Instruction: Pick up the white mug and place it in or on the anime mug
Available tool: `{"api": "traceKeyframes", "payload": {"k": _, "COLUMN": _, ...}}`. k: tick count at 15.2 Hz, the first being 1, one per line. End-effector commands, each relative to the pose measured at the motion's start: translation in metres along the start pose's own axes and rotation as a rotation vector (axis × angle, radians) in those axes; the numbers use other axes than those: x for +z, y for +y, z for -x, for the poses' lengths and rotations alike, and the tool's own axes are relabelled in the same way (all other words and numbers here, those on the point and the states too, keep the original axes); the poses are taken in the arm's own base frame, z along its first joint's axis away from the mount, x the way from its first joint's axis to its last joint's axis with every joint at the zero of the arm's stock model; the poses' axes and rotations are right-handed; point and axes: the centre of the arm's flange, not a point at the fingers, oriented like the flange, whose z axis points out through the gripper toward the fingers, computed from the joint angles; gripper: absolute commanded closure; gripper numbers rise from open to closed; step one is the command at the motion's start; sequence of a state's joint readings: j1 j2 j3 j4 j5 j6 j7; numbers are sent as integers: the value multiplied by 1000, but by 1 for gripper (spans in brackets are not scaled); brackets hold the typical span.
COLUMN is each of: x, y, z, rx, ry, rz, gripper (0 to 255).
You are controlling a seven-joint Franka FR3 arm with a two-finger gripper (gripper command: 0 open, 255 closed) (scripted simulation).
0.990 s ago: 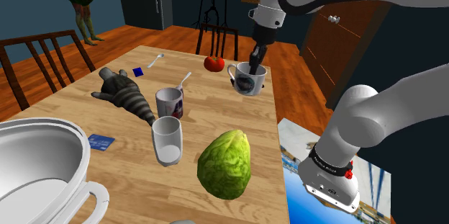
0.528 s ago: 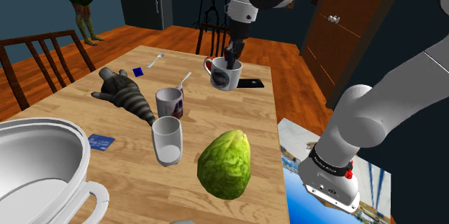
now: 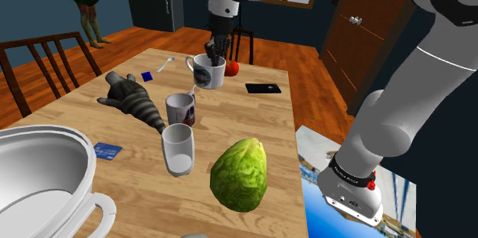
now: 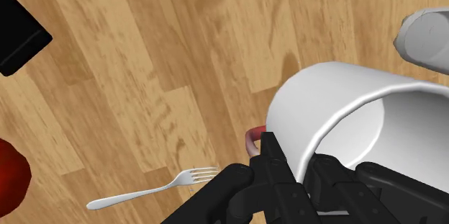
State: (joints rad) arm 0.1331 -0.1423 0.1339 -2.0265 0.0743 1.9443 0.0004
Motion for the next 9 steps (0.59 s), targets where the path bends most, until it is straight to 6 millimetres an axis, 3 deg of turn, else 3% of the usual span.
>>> {"api": "traceKeyframes", "payload": {"k": 1, "x": 1, "y": -8, "z": -27, "rx": 1, "ry": 0, "rz": -1, "gripper": 255}}
{"api": "traceKeyframes", "payload": {"k": 7, "x": 4, "y": -33, "z": -107, "rx": 1, "ry": 0, "rz": -1, "gripper": 255}}
{"api": "traceKeyframes", "payload": {"k": 9, "x": 15, "y": -33, "z": -107, "rx": 1, "ry": 0, "rz": -1, "gripper": 255}}
